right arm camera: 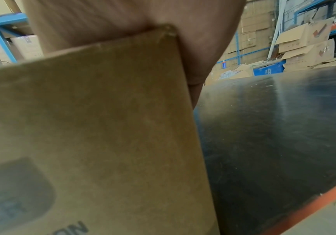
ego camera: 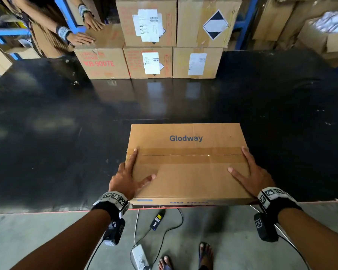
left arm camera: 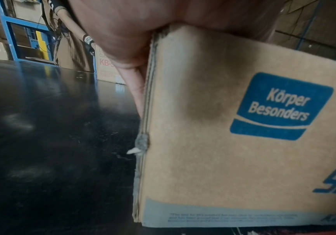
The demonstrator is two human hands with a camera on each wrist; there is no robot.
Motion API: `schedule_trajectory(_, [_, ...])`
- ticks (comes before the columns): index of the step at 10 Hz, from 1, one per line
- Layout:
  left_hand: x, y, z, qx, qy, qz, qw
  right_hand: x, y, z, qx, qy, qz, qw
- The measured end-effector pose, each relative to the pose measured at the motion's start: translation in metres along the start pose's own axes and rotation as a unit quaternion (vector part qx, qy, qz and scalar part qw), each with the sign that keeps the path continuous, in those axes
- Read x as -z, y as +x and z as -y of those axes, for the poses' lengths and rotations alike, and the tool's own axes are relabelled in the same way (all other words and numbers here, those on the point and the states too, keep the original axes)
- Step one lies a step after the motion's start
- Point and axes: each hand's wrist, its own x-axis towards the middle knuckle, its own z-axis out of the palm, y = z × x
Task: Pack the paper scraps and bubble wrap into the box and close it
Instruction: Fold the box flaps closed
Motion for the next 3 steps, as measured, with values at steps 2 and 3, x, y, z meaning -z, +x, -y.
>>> schedule_trajectory(2, [0.002, 0.001, 0.002, -0.001, -0.049, -0.004, 0.999, 0.004, -0.002, 0.001, 0.021, 0.027, 0.019, 0.999])
schedule_trajectory(3, [0.017, 0.002, 0.019, -0.006, -0.165, -0.032, 0.986, 0.022, -0.01, -0.006, 0.007, 0.11, -0.008, 0.994])
